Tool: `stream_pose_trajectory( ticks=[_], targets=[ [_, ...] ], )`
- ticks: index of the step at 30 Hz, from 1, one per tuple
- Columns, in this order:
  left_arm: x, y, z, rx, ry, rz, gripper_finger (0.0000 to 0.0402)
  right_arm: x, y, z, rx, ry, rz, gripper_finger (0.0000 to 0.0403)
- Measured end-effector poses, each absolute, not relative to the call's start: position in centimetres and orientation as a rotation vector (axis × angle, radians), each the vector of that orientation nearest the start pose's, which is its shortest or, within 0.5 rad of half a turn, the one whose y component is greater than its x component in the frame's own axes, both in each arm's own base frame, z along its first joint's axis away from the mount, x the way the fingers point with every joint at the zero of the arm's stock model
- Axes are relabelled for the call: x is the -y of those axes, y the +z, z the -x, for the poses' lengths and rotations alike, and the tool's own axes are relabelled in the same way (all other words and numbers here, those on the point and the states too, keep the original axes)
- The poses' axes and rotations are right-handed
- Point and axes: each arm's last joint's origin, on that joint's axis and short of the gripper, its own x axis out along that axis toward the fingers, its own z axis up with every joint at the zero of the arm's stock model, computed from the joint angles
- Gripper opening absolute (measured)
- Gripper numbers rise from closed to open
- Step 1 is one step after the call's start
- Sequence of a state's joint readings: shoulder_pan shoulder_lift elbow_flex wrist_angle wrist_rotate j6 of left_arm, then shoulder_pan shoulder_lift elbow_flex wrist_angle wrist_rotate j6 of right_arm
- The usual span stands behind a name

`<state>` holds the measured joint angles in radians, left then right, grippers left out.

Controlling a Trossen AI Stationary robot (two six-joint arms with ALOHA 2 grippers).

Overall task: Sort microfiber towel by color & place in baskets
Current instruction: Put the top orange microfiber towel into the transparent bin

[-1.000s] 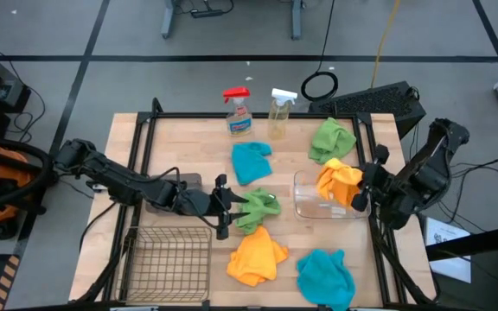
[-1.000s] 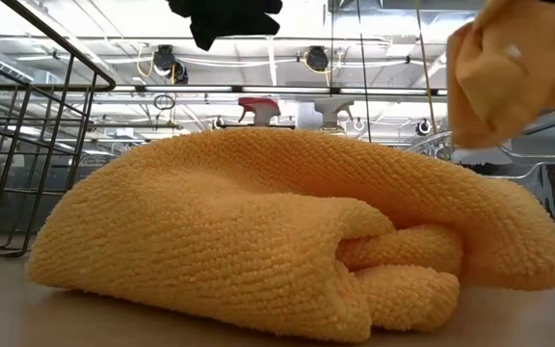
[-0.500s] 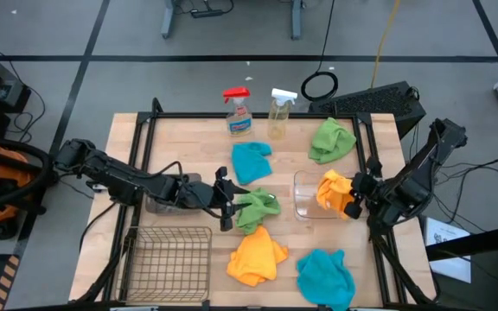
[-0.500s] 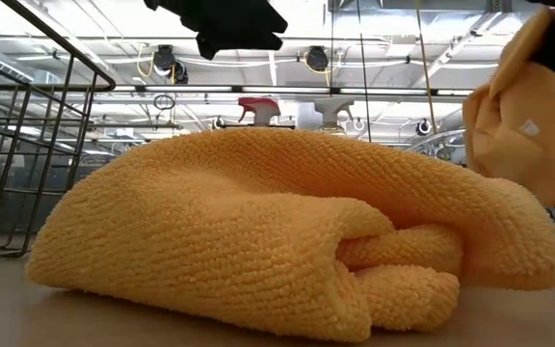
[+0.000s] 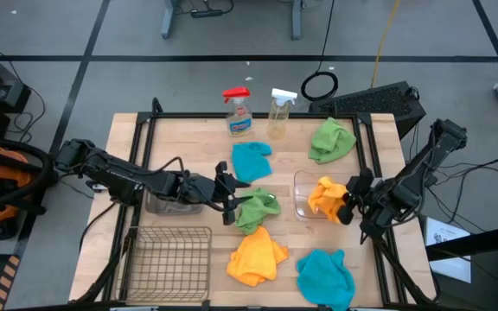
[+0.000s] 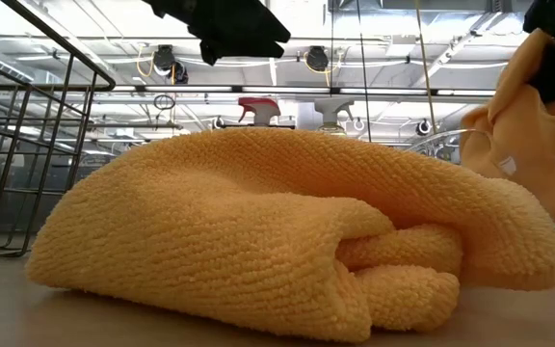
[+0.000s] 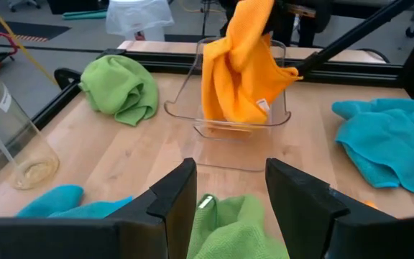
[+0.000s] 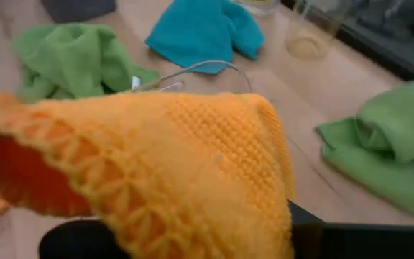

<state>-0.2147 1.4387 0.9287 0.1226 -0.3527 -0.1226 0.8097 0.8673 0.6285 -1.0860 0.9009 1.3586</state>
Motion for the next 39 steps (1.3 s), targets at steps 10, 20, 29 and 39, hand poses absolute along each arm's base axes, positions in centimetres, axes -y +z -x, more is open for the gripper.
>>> stream_pose_trajectory(
  ticks=[10, 20, 29, 39],
  targets=[
    [5.9, 25.5, -31.5, -0.387, 0.159, 0.007, 0.0173, -6.6, 21.8, -10.8, -0.669, -0.675, -0.446, 0.0004],
    [5.9, 23.5, -32.4, -0.448, 0.169, -0.008, 0.0173, -6.5, 20.6, -12.8, -0.673, -0.795, -0.416, 0.0004],
    [5.9, 23.2, -32.6, -0.453, 0.182, 0.04, 0.0173, -7.0, 19.0, -14.7, -0.73, -0.838, -0.413, 0.0043],
    [5.9, 23.1, -32.6, -0.443, 0.211, 0.167, 0.0173, -7.1, 18.8, -14.5, -0.831, -0.795, -0.389, 0.0144]
  ],
)
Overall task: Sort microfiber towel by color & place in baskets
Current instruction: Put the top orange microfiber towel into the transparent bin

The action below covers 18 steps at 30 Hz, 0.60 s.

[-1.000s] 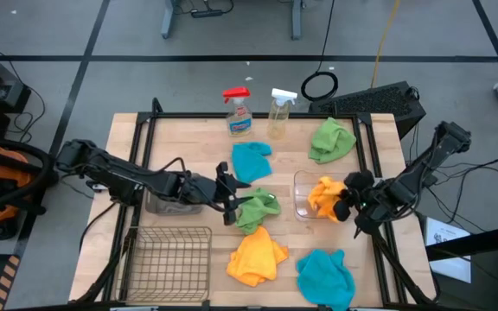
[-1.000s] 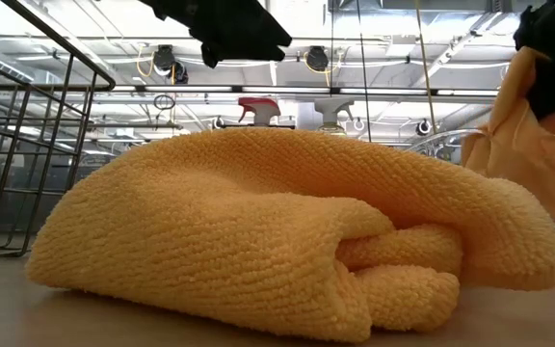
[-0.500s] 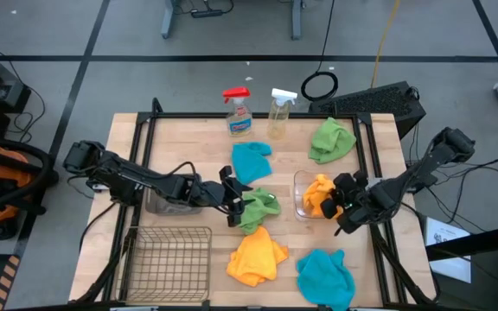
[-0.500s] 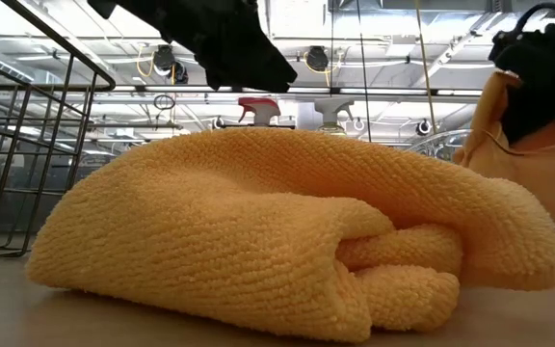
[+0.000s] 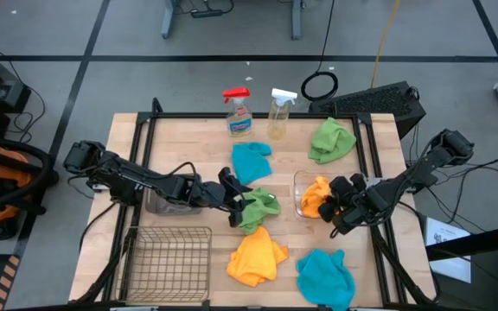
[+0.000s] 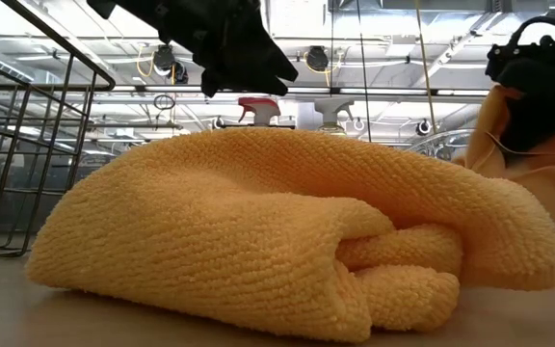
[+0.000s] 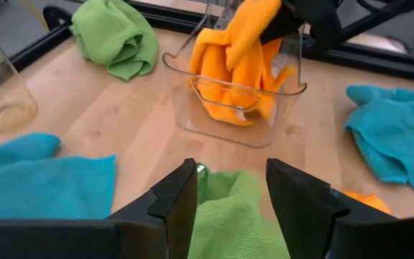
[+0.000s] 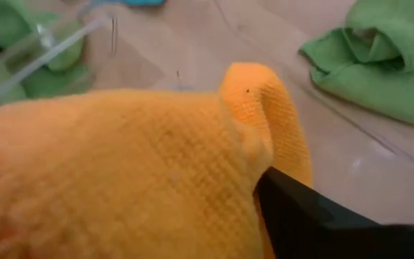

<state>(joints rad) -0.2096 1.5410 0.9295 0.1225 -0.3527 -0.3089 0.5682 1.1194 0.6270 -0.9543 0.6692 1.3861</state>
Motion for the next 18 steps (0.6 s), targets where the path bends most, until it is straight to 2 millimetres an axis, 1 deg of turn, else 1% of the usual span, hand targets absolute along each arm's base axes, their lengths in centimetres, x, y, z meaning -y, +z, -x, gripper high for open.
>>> stream_pose_trajectory(
  ticks=[4, 8, 12, 18],
  targets=[
    [5.9, 23.1, -32.6, -0.438, 0.222, 0.213, 0.0173, -7.2, 18.7, -14.3, -0.916, -0.757, -0.369, 0.0166],
    [6.0, 23.1, -32.6, -0.434, 0.23, 0.256, 0.0173, -7.1, 19.0, -13.8, -1.008, -0.756, -0.342, 0.0167],
    [6.1, 23.1, -32.6, -0.433, 0.23, 0.269, 0.0173, -7.1, 20.0, -13.6, -1.07, -0.764, -0.33, 0.0163],
    [6.1, 23.1, -32.5, -0.433, 0.229, 0.267, 0.0173, -7.3, 22.3, -13.9, -1.084, -0.742, -0.305, 0.0156]
  ],
)
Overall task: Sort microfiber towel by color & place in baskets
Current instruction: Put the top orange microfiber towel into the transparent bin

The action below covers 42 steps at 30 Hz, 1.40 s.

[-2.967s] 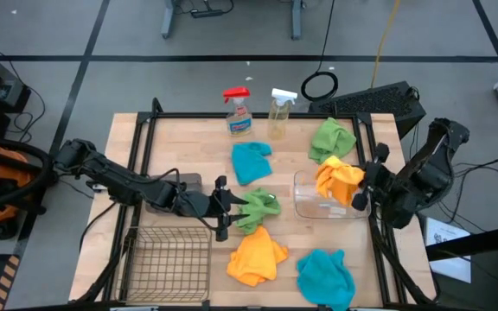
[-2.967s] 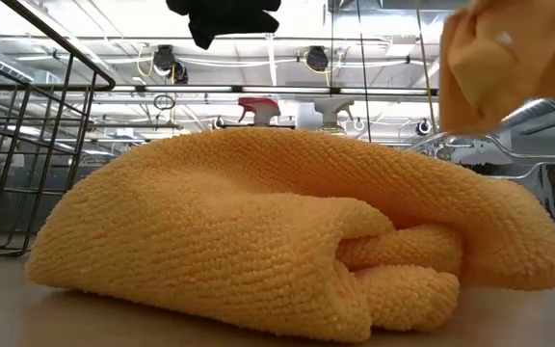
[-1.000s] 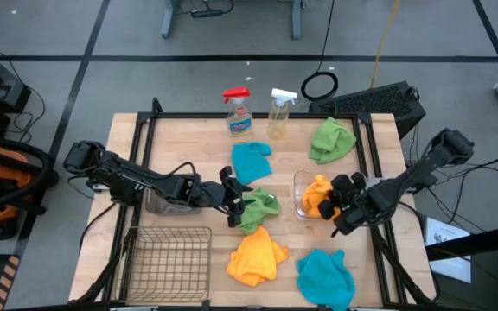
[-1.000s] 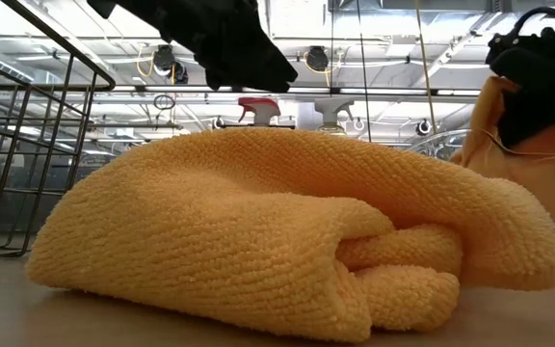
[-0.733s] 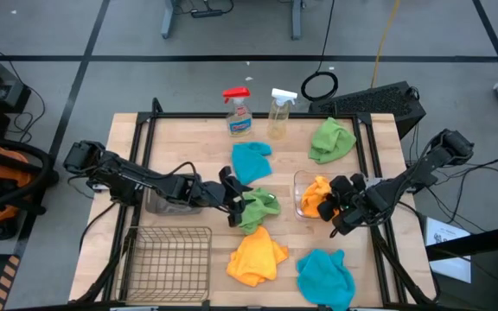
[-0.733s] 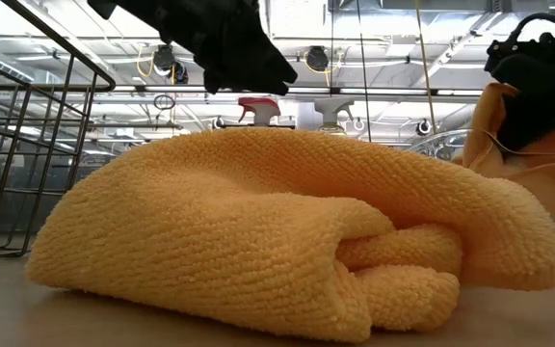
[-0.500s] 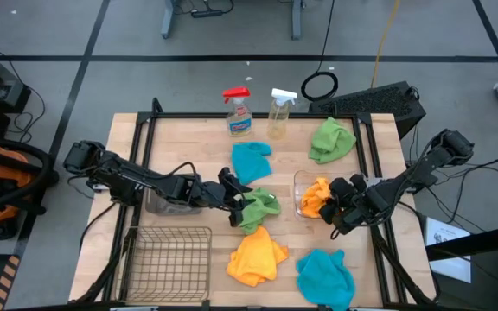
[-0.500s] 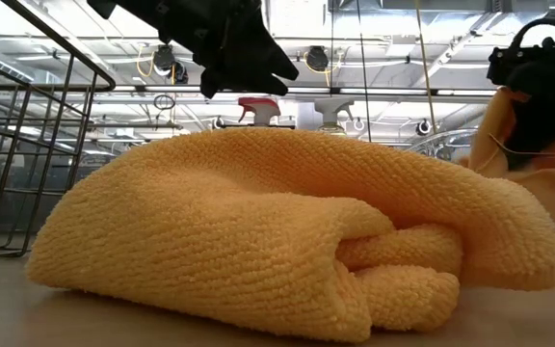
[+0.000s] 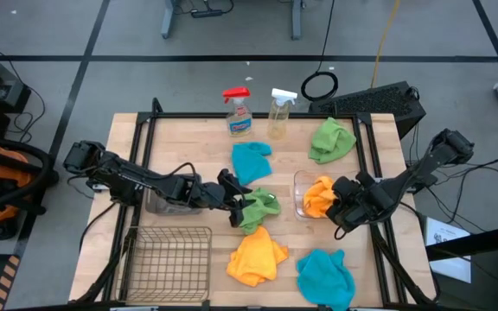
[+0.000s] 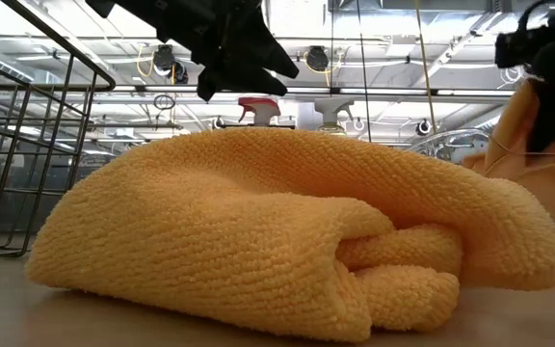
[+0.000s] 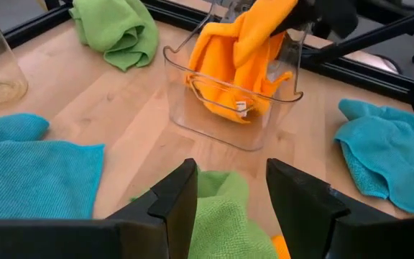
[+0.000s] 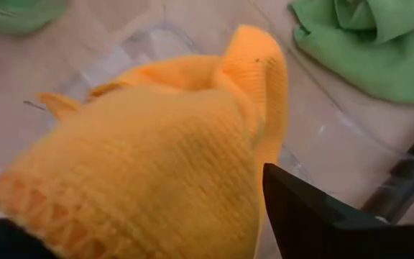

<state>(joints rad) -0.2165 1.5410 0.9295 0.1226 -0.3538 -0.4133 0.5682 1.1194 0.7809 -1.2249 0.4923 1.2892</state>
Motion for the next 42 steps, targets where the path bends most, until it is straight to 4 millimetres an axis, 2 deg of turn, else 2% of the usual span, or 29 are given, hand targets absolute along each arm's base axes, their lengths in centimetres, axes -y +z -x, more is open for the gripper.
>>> stream_pose_trajectory(
  ticks=[6, 10, 14, 17, 22, 25, 30, 35, 39, 42],
  targets=[
    [6.1, 23.1, -32.5, -0.437, 0.231, 0.257, 0.0173, -7.7, 24.4, -14.3, -1.121, -0.665, -0.311, 0.0155],
    [6.1, 23.1, -32.5, -0.441, 0.23, 0.256, 0.0173, -7.5, 24.5, -13.9, -1.243, -0.64, -0.319, 0.0163],
    [6.1, 23.0, -32.5, -0.444, 0.224, 0.257, 0.0173, -7.0, 24.4, -13.4, -1.345, -0.673, -0.34, 0.0192],
    [6.3, 23.0, -32.5, -0.447, 0.211, 0.258, 0.0173, -7.1, 24.4, -13.2, -1.417, -0.635, -0.364, 0.0216],
    [6.9, 23.1, -32.4, -0.45, 0.168, 0.214, 0.0173, -7.9, 24.4, -13.3, -1.544, -0.503, -0.498, 0.024],
    [7.3, 23.1, -32.3, -0.453, 0.151, 0.186, 0.0173, -8.4, 25.1, -13.5, -1.541, -0.481, -0.562, 0.0241],
    [7.8, 23.1, -32.2, -0.453, 0.141, 0.176, 0.0173, -8.6, 28.1, -13.8, -1.473, -0.482, -0.619, 0.0227],
    [7.8, 23.2, -32.2, -0.443, 0.14, 0.148, 0.0173, -8.3, 31.3, -15.0, -1.188, -0.438, -0.485, 0.0195],
    [7.8, 23.3, -32.3, -0.425, 0.136, 0.138, 0.0173, -8.2, 31.7, -16.5, -1.053, -0.356, -0.381, 0.0147],
    [7.8, 23.3, -32.3, -0.425, 0.136, 0.138, 0.0173, -7.8, 31.0, -17.9, -1.037, -0.325, -0.333, 0.0099]
  ],
)
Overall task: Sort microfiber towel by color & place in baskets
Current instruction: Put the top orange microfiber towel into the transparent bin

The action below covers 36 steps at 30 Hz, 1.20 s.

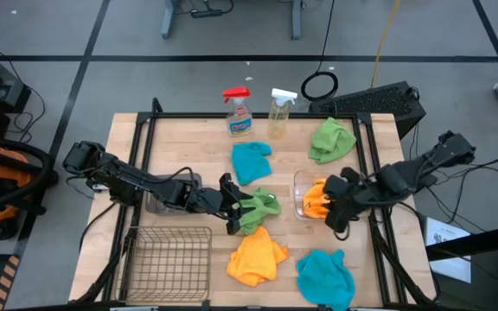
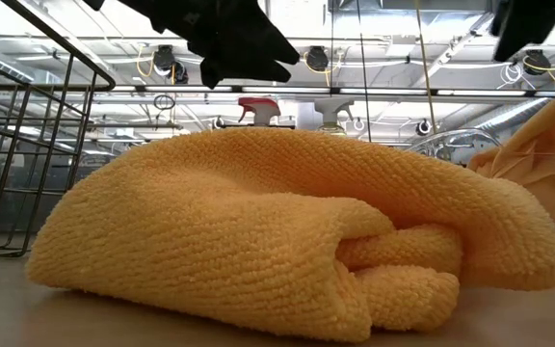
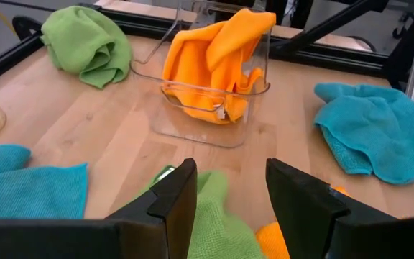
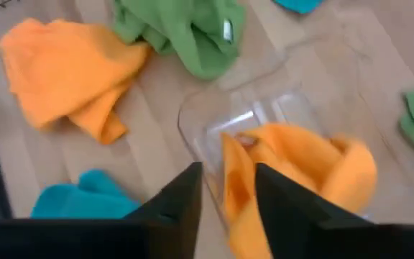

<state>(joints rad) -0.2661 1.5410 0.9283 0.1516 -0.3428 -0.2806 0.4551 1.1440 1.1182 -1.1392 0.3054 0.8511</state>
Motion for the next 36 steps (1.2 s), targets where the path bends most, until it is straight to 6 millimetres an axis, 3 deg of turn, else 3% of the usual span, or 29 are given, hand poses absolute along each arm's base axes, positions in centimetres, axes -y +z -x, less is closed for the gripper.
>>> stream_pose_trajectory(
  ticks=[4, 6, 14, 20, 36],
  targets=[
    [7.8, 23.3, -32.3, -0.425, 0.136, 0.137, 0.0173, -6.6, 29.3, -18.3, -1.12, -0.381, -0.295, 0.0025],
    [7.8, 23.3, -32.3, -0.426, 0.137, 0.137, 0.0173, -6.0, 28.3, -18.1, -1.158, -0.406, -0.282, 0.0008],
    [7.8, 23.3, -32.3, -0.427, 0.137, 0.137, 0.0173, -4.3, 23.6, -16.6, -1.317, -0.519, -0.394, 0.0003],
    [7.8, 23.3, -32.3, -0.427, 0.137, 0.137, 0.0173, -3.9, 20.4, -16.2, -1.334, -0.559, -0.458, 0.0002],
    [7.8, 23.3, -32.3, -0.427, 0.138, 0.136, 0.0173, -3.7, 16.8, -15.3, -1.338, -0.568, -0.506, 0.0001]
  ],
)
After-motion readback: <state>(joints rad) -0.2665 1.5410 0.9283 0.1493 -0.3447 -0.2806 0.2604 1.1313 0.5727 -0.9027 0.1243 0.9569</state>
